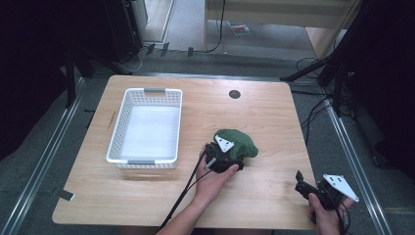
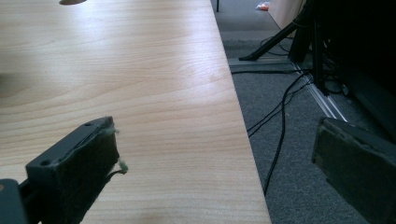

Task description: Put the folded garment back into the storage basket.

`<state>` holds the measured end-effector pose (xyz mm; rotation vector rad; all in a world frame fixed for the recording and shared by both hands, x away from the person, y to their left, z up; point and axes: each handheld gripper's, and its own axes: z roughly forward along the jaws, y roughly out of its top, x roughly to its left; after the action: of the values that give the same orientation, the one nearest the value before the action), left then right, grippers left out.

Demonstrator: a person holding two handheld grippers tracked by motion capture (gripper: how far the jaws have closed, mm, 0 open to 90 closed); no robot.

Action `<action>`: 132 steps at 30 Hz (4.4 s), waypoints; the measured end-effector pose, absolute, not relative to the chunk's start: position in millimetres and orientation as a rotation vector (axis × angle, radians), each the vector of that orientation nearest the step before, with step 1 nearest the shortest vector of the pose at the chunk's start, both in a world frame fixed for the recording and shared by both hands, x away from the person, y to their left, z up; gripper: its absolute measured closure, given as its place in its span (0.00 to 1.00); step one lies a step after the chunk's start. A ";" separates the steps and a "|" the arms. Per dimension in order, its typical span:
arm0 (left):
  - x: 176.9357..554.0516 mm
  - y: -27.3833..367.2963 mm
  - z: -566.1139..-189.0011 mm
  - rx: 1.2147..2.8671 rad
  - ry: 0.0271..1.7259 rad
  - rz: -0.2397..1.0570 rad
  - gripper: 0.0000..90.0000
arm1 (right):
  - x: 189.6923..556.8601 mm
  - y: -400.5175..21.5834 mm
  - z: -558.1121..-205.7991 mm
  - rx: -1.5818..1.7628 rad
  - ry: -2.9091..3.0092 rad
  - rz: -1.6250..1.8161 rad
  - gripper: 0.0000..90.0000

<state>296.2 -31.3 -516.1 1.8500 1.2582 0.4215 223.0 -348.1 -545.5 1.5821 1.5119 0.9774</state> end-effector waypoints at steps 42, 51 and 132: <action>297.7 32.0 -441.8 1.694 1.236 0.531 0.26 | 223.2 -347.4 -545.5 1.584 1.515 0.966 0.01; 300.0 55.4 -433.2 1.653 1.258 0.542 0.26 | 223.4 -347.5 -545.5 1.585 1.513 0.973 0.01; 395.1 199.6 -506.4 1.687 1.795 0.534 0.08 | 223.9 -347.8 -545.6 1.596 1.504 0.964 0.05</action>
<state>395.1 199.6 -506.4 1.6871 1.7946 0.5339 223.9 -347.8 -545.6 1.5956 1.5039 0.9639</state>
